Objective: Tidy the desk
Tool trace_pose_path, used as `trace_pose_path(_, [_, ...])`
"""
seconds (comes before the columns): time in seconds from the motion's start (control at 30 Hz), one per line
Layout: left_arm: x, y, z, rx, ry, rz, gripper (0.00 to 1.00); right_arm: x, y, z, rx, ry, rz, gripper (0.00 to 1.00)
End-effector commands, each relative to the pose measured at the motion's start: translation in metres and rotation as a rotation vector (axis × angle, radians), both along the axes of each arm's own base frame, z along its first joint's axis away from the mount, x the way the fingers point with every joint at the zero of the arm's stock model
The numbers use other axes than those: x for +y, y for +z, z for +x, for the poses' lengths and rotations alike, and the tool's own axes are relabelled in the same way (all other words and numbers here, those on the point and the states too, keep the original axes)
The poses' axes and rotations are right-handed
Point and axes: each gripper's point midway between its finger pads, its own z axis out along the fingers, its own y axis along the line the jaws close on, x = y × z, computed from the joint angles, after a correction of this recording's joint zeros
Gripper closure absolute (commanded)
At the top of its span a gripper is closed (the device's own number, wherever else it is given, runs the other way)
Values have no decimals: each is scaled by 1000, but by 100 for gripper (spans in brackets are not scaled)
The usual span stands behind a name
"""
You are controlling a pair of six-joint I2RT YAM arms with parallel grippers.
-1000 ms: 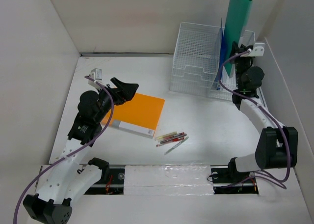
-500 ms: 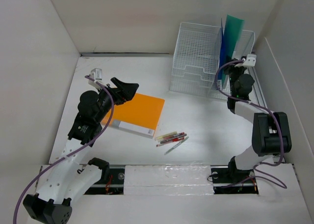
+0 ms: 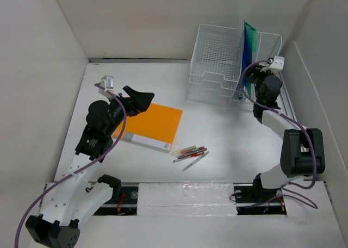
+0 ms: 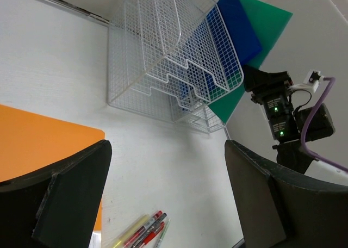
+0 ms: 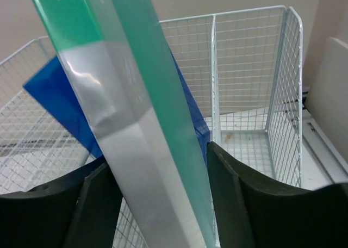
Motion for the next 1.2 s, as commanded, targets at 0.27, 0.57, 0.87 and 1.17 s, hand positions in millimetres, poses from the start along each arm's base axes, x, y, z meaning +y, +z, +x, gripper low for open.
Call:
trace_pose_path(0.27, [0, 20, -6, -79, -17, -22, 19, 7, 68, 22, 80, -29, -17, 30])
trace_pose_path(0.57, [-1, 20, -8, -79, -22, -25, 19, 0, 109, 49, 108, -74, -49, 52])
trace_pose_path(0.87, [0, 22, -8, -83, -17, -27, 19, 0, 87, 74, 263, -58, -64, 43])
trace_pose_path(1.17, [0, 22, -8, -86, -20, -24, 19, -8, 99, 62, 252, -91, -23, 96])
